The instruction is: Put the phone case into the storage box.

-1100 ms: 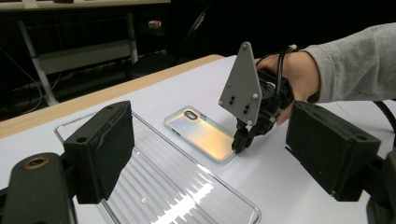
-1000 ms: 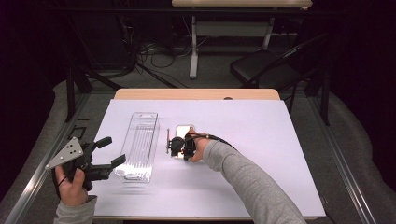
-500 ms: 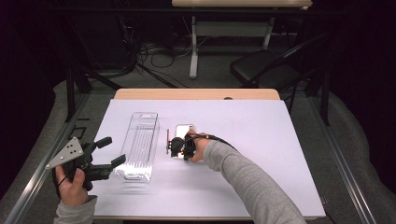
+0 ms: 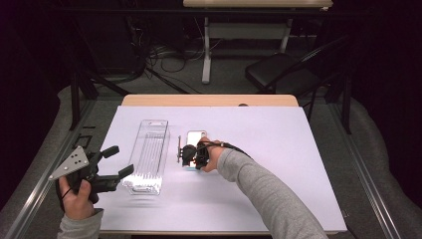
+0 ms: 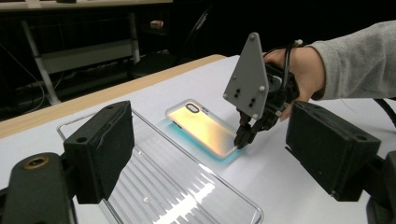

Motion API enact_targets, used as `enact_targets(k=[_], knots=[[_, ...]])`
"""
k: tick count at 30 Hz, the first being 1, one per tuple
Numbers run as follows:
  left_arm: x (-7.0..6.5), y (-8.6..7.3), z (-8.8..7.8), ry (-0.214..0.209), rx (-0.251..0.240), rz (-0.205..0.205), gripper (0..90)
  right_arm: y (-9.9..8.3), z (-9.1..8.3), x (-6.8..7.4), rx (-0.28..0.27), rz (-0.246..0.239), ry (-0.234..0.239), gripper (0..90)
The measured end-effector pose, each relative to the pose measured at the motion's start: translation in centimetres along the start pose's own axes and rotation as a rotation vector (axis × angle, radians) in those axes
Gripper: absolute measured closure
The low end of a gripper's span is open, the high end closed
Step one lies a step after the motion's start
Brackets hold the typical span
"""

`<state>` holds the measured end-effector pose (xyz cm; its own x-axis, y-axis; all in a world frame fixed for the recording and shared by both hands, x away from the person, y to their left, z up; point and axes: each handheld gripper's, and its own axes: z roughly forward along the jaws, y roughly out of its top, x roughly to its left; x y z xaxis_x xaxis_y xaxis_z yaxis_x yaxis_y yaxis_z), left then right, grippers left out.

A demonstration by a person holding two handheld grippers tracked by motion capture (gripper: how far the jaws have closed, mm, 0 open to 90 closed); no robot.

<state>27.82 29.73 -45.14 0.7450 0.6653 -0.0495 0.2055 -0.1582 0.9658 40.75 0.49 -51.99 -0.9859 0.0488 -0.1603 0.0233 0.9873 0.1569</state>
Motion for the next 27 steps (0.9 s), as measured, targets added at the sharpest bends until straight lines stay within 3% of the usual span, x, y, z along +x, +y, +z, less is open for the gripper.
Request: enact_targets(k=[9,19,27], knots=[[0.0,-0.1,0.3,-0.003,0.014,-0.009,15.6,-0.5,-1.2,0.1,-0.014,-0.011,-0.042,88.9],[0.0,0.0,0.5,0.019,0.036,-0.022,15.7,-1.1,-2.6,0.9,-0.048,-0.062,-0.098,88.9],[0.0,0.0,0.7,0.042,0.045,-0.030,15.8,-2.6,-3.3,1.2,-0.063,-0.044,-0.137,88.9]])
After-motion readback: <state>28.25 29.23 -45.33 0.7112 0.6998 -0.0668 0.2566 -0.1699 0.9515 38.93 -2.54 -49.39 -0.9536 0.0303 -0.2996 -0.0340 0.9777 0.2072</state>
